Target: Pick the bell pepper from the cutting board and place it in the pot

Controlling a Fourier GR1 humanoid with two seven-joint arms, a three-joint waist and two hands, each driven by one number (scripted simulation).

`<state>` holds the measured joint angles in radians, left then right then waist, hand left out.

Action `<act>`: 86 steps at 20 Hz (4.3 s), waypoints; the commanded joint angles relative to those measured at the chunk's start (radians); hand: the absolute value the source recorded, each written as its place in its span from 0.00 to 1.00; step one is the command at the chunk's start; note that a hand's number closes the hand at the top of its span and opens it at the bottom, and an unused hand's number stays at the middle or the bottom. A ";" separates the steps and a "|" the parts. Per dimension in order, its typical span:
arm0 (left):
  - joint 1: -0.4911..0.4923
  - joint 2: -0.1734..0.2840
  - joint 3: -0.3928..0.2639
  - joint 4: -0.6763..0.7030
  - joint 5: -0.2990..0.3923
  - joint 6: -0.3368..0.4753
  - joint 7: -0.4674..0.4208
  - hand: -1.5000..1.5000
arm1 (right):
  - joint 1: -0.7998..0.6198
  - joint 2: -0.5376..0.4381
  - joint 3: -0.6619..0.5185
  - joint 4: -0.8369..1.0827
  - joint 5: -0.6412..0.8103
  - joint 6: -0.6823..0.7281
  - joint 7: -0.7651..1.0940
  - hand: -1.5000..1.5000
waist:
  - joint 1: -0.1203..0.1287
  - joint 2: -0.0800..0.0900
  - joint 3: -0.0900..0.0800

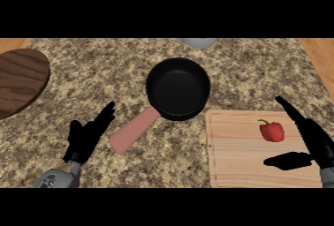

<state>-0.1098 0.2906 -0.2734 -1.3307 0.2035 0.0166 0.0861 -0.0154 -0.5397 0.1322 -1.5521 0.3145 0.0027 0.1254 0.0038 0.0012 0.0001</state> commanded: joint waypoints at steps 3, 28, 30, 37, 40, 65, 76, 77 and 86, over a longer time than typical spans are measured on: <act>0.046 -0.028 0.027 -0.064 -0.030 -0.022 0.033 0.50 | -0.025 0.045 -0.086 0.147 0.053 -0.024 -0.179 0.00 | -0.002 -0.001 0.000; 0.073 -0.076 0.118 -0.089 -0.100 -0.110 0.055 0.50 | -0.210 0.168 -0.262 0.741 -0.122 0.225 -0.635 0.00 | 0.005 0.000 0.001; 0.016 -0.079 0.161 -0.053 -0.113 -0.122 0.078 0.50 | -0.227 0.143 -0.281 0.774 -0.120 0.261 -0.668 0.00 | 0.000 -0.001 0.000; 0.030 -0.113 0.129 -0.040 -0.139 -0.105 0.057 0.50 | -0.339 0.171 -0.249 1.088 0.008 0.134 -0.929 1.00 | 0.010 0.003 0.002; 0.031 -0.122 0.128 -0.022 -0.147 -0.118 0.015 0.50 | -0.384 0.165 -0.272 1.119 -0.018 0.175 -0.940 1.00 | 0.010 0.003 0.001; 0.058 -0.114 0.158 -0.068 -0.173 -0.105 0.062 0.50 | 0.185 0.434 -0.161 0.017 0.002 -0.213 -0.491 1.00 | -0.032 -0.011 -0.004; 0.100 -0.099 0.186 -0.035 -0.151 -0.163 0.002 0.50 | 0.173 0.413 0.027 -0.512 0.400 -0.193 0.093 1.00 | -0.006 -0.004 -0.002; 0.049 -0.118 0.182 -0.067 -0.141 -0.148 0.069 0.50 | 0.034 0.410 0.030 -0.503 0.420 -0.125 0.215 1.00 | 0.001 -0.003 -0.002; 0.025 -0.132 0.178 -0.044 -0.160 -0.151 0.062 0.50 | -0.478 0.506 0.104 -0.342 0.588 0.128 0.635 1.00 | 0.010 -0.002 -0.002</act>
<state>-0.0853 0.1624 -0.0939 -1.3729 0.0472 -0.1322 0.1453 -0.3156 -0.0744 0.1926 -1.9284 0.8359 0.0254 0.5821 0.0112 -0.0002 -0.0017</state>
